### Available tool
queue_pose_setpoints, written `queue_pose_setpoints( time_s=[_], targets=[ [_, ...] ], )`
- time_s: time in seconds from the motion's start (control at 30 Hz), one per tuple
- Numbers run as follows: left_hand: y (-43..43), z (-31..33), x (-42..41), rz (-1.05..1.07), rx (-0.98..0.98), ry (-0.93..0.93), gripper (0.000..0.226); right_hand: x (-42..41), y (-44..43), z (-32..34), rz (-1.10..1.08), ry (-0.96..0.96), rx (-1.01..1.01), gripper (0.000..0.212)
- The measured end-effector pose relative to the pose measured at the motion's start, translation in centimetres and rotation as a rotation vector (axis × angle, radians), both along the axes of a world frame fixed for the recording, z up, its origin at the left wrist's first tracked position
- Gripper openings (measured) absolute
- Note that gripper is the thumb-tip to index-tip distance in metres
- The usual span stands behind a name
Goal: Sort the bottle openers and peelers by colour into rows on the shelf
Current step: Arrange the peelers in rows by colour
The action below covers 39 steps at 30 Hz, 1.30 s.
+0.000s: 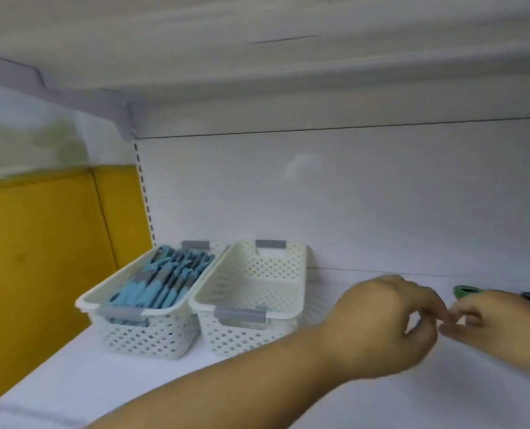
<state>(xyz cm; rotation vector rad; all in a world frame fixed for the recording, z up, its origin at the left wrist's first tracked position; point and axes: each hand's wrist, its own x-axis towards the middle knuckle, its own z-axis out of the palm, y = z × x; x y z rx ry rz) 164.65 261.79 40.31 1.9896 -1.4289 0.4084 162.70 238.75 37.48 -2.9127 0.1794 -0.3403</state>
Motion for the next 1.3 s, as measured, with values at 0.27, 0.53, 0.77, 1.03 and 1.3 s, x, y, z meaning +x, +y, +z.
queue_pose_setpoints(
  time_s=[0.27,0.53,0.77,1.03,1.3],
  targets=[
    [23.0,3.0,4.6,0.795,0.554,-0.047,0.043,4.4,15.0,0.2,0.497,-0.058,0.156,0.081],
    [29.8,-2.4,7.6,0.987,0.703,-0.110,0.044,6.7,18.0,-2.7,0.506,-0.168,0.089,0.094],
    [31.1,-0.8,7.1,0.916,0.733,-0.147,0.040,7.2,18.1,-2.6,0.480,-0.174,0.070,0.082],
    [39.3,7.4,1.1,0.932,0.755,-0.380,0.040,10.1,23.6,-4.7,0.554,-0.487,0.200,0.054],
    [42.0,12.7,-3.4,1.109,0.658,-0.414,0.038,13.5,34.7,-3.4,0.641,-0.304,0.148,0.052]
  ],
)
